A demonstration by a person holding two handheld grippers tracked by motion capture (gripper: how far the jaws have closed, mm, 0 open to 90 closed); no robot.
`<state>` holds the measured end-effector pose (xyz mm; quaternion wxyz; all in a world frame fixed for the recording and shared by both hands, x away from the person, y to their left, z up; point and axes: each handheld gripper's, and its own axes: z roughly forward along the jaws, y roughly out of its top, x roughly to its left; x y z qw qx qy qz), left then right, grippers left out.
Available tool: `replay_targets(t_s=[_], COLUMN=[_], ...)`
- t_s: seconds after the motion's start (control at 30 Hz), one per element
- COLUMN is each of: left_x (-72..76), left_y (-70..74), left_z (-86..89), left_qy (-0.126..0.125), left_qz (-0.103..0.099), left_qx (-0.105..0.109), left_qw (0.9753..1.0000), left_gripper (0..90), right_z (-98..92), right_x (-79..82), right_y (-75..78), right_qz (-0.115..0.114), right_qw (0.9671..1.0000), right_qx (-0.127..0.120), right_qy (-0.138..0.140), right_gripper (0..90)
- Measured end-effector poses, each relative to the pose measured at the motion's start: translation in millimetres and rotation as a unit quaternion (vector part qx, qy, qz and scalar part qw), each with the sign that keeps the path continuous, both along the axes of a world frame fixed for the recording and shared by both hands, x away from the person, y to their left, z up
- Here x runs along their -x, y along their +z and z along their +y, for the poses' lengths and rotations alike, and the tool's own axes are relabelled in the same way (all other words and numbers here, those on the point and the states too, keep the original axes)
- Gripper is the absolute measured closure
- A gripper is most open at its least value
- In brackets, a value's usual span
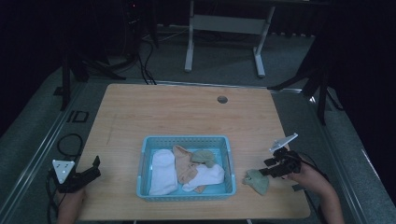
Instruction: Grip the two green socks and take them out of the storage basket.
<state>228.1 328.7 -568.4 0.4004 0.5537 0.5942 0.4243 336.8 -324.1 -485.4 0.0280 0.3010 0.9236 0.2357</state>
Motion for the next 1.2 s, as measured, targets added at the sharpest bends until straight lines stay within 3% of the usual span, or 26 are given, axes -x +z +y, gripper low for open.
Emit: replay_targets(t_s=[0.23, 0.73, 1.2], left_x=[0.0, 0.2, 0.1], left_y=[0.0, 0.0, 0.0], left_z=[0.0, 0.1, -0.2], left_qy=[0.000, -0.001, -0.002], left_qz=[0.000, -0.001, 0.000], left_qx=[0.001, 0.000, -0.001], left_qw=[1.0000, 1.0000, 1.0000], left_gripper=[0.3, 0.4, 0.4], right_z=[13.0, 54.9, 94.5], right_x=[-0.1, 0.7, -4.2], right_y=[20.0, 62.0, 72.3], right_qz=[-0.013, -0.043, -0.053], right_qw=[0.9997, 0.9964, 0.9921], right_qx=[0.006, -0.011, 0.006], right_qy=[0.019, 0.072, 0.114], right_gripper=[43.8, 36.7, 34.5])
